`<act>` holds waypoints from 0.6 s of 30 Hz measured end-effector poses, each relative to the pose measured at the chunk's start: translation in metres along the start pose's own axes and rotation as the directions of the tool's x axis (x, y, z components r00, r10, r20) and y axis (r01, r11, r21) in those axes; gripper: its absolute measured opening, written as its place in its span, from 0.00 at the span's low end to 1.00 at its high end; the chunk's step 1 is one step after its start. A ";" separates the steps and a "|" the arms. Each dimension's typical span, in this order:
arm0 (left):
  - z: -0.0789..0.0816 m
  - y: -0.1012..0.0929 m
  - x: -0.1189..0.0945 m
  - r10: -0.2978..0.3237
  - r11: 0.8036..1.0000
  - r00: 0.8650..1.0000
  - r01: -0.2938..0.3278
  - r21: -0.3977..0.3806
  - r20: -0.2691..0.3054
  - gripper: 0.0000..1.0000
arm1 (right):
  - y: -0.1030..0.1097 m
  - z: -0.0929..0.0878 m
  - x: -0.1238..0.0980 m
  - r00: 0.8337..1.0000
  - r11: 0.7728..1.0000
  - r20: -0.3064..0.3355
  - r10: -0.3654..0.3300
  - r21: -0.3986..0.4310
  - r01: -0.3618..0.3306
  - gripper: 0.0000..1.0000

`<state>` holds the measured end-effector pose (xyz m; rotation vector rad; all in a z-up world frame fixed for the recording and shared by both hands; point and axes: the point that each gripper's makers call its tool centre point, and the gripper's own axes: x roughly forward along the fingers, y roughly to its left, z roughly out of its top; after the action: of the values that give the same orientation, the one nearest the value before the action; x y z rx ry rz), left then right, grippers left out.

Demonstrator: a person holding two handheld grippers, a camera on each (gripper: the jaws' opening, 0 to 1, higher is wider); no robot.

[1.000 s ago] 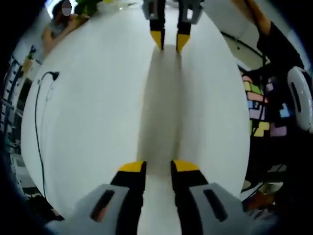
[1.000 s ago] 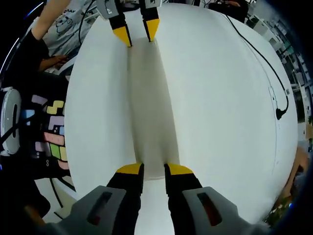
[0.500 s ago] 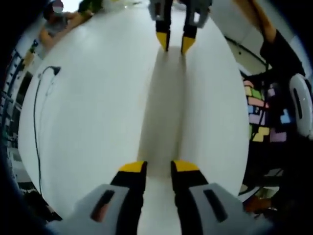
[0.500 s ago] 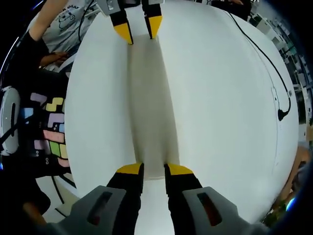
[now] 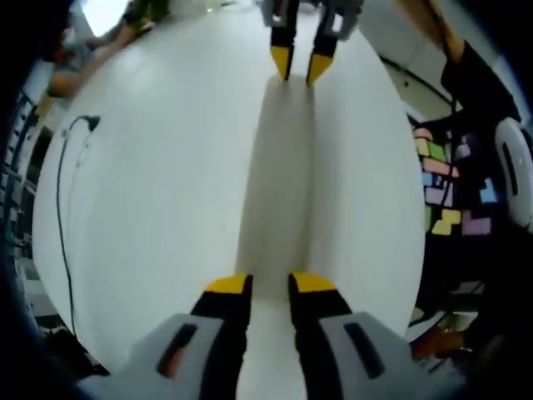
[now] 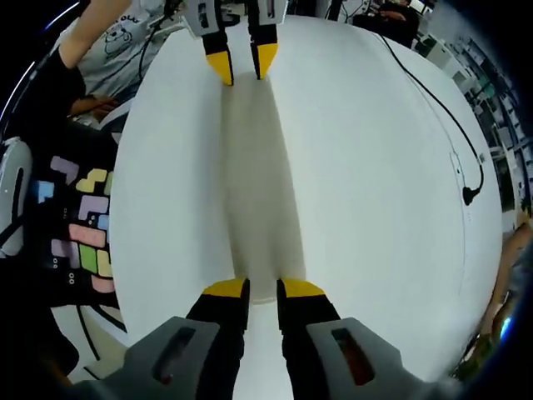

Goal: Arrange the utensils inside the cutlery case until each visible utensil rests in its matching compartment.

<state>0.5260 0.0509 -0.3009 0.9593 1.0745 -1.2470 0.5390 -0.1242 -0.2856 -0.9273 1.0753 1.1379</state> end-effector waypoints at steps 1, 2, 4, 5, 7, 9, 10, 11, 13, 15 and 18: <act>0.000 -0.001 0.001 0.001 1.000 1.000 -0.001 -0.002 -0.006 0.19 | 0.001 0.004 -0.006 0.999 1.000 0.050 0.000 0.020 -0.001 0.13; 0.000 -0.001 0.001 0.002 1.000 1.000 -0.002 -0.002 -0.009 0.19 | -0.001 0.007 -0.013 0.996 0.999 0.093 -0.016 0.036 0.013 0.13; -0.002 0.007 -0.002 -0.002 1.000 1.000 0.002 -0.007 -0.005 0.19 | -0.012 0.013 -0.028 0.978 0.994 0.183 -0.099 0.067 0.088 0.15; -0.003 0.010 -0.003 -0.005 1.000 1.000 0.005 -0.009 -0.001 0.19 | -0.017 0.015 -0.036 0.962 0.987 0.227 -0.149 0.101 0.129 0.16; -0.006 0.020 -0.007 -0.007 1.000 1.000 0.007 -0.012 0.012 0.18 | -0.024 0.017 -0.049 0.927 0.970 0.298 -0.226 0.159 0.185 0.17; -0.005 0.019 -0.006 -0.002 1.000 1.000 0.002 -0.021 0.026 0.17 | -0.034 0.016 -0.064 0.873 0.938 0.357 -0.331 0.226 0.263 0.18; -0.005 0.019 -0.005 -0.001 1.000 1.000 0.002 -0.026 0.032 0.17 | -0.044 0.011 -0.074 0.831 0.906 0.374 -0.411 0.273 0.325 0.18; -0.004 0.016 -0.004 0.001 1.000 0.999 0.000 -0.028 0.037 0.17 | -0.050 0.007 -0.081 0.792 0.874 0.389 -0.470 0.331 0.355 0.19; -0.005 0.018 -0.005 0.001 1.000 0.999 0.000 -0.029 0.048 0.17 | -0.059 0.001 -0.097 0.695 0.804 0.423 -0.581 0.432 0.408 0.21; -0.006 0.021 -0.006 0.000 0.999 0.998 0.001 -0.032 0.056 0.17 | -0.067 -0.011 -0.113 0.589 0.719 0.426 -0.687 0.519 0.463 0.23; -0.006 0.023 -0.006 -0.003 0.999 0.998 0.005 -0.032 0.064 0.16 | -0.066 -0.027 -0.127 0.470 0.633 0.435 -0.768 0.624 0.458 0.29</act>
<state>0.5477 0.0605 -0.2967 0.8882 1.0436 -1.2521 0.5897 -0.1913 -0.1671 -0.3991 0.2547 0.4599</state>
